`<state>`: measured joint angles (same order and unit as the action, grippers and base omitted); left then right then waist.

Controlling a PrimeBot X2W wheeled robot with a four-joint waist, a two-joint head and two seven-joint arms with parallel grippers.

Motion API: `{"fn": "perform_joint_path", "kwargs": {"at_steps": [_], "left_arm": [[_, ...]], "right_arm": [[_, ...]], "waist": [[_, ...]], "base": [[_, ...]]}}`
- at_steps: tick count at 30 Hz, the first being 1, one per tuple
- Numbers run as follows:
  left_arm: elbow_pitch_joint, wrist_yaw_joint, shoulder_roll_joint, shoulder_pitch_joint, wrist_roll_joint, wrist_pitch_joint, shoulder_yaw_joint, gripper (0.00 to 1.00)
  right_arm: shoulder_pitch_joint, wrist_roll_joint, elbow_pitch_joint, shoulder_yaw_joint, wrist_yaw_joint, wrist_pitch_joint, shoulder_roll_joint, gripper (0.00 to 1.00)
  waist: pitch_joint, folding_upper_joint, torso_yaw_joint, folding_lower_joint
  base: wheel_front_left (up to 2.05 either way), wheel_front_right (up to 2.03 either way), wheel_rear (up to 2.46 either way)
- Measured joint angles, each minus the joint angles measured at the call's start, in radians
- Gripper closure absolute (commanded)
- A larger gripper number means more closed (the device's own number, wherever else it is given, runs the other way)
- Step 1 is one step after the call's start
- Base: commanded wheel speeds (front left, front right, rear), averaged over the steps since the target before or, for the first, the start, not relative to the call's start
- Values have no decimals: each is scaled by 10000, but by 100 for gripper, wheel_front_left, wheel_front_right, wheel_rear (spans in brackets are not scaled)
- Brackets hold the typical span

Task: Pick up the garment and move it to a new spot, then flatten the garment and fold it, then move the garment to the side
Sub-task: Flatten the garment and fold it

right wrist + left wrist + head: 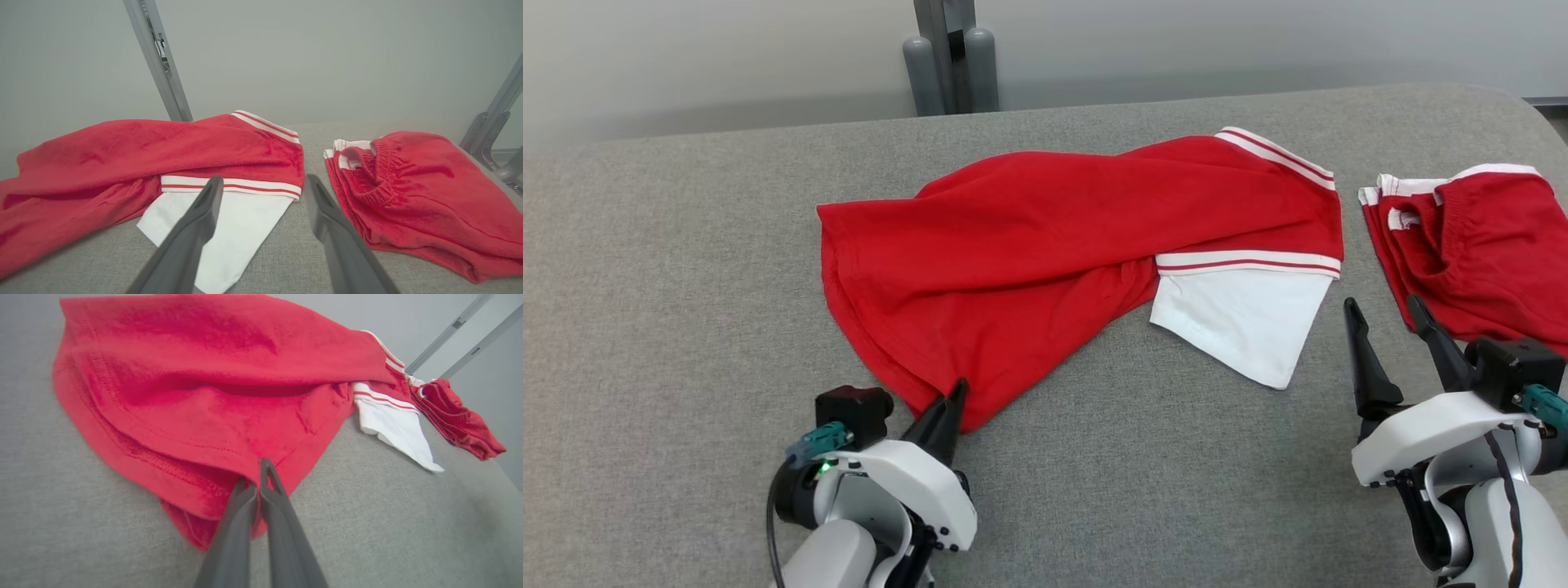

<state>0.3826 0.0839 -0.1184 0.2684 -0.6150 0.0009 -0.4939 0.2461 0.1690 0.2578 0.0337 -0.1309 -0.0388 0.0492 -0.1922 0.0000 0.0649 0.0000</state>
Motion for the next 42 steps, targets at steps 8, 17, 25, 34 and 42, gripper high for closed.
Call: {"fn": "perform_joint_path", "kwargs": {"at_steps": [8,17,25,34,42], "left_arm": [[-614,-71,-719,71,-295,-631,878,100],[-2173,-234,-2117,-17,-506,-905,1856,100],[-2903,-543,-2031,-1587,-1039,-782,1526,100],[-2464,-1018,-1618,-2922,-1937,-838,1244,100],[-1045,-1565,-1551,-3080,-2606,-629,1221,100]], "right_arm": [[-69,-15,-8,136,2,-13,0,0],[-112,102,100,-104,2,-21,-8,0],[-321,290,257,-230,0,-27,-12,0],[-498,182,324,75,0,-23,-10,0],[-722,182,426,73,2,38,-10,0]], "waist": [[140,0,-213,0],[280,0,-564,0],[313,0,-637,0],[349,0,-774,0],[571,0,-784,0]], "base": [[0,0,0],[0,0,0],[0,0,0],[0,0,0],[0,0,0]]}}
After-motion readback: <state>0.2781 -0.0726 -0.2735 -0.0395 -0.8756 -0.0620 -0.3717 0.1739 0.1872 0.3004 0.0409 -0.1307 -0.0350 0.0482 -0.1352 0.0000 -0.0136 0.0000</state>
